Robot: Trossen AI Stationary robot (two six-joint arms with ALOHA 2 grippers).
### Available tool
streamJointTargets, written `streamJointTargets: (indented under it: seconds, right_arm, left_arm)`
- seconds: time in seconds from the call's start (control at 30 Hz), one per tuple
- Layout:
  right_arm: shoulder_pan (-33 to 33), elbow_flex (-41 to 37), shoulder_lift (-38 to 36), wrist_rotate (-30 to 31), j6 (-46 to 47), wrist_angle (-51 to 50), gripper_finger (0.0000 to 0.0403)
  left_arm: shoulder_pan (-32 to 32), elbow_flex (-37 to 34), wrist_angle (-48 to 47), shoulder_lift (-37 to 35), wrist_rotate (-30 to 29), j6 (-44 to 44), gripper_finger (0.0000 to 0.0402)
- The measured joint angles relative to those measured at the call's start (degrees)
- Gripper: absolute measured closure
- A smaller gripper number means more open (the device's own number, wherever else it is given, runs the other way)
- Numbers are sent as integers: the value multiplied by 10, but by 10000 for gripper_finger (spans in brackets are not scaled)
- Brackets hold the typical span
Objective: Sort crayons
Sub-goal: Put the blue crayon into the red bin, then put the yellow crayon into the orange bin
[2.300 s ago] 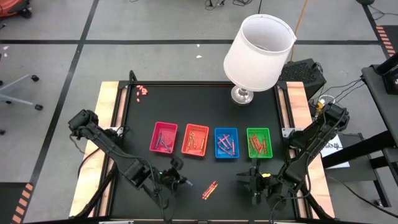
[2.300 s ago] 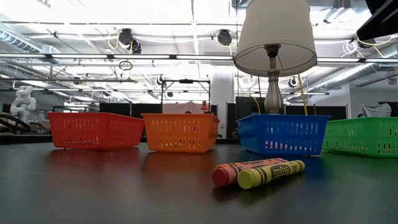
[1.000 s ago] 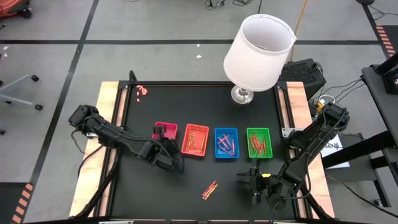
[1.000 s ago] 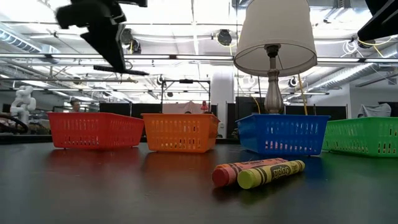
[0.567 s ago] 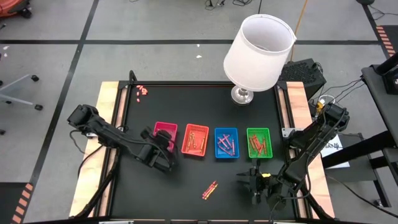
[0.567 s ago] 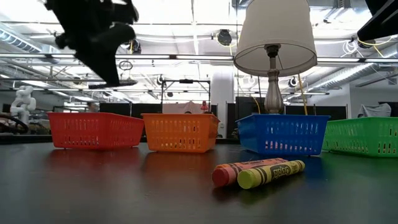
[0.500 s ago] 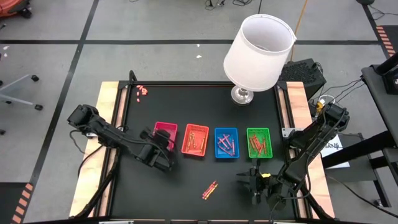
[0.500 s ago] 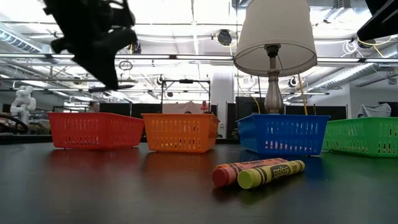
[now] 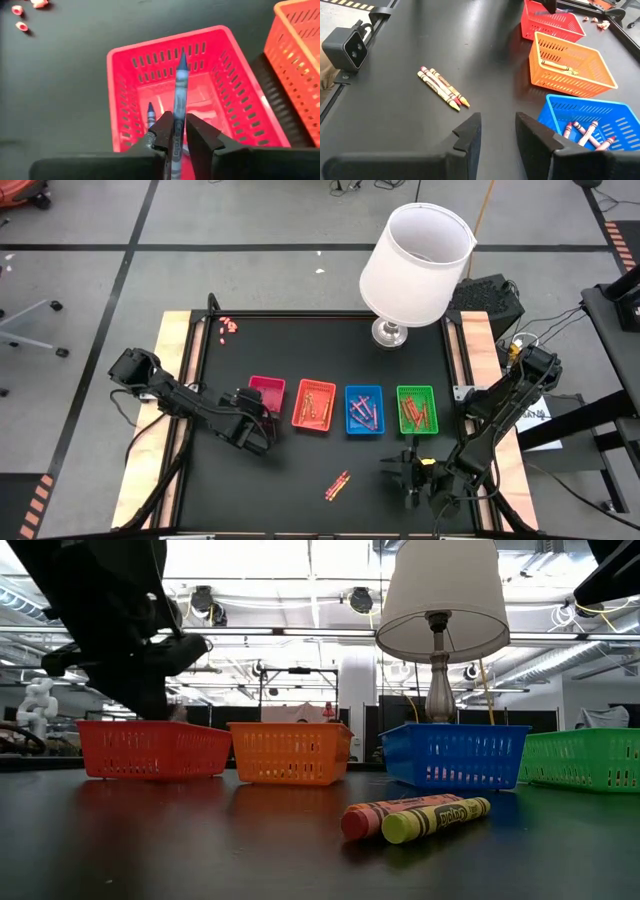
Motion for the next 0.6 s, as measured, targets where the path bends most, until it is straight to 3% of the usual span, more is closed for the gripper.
streamJointTargets:
  seconds: [0.23,0.33,0.47,0.6]
  right_arm:
    - [0,0,0,0,5,1,298]
    - [0,0,0,0,18,1,298]
    - [0,0,0,-1,30,4,298]
    - [0,0,11,-18,26,34,298]
  left_arm:
    - [0,-4,7,0,-10,-1,278]
    - [-4,-4,18,0,-44,11,250]
    - [-21,-3,60,0,-81,79,228]
    - [-43,11,67,0,-103,92,223]
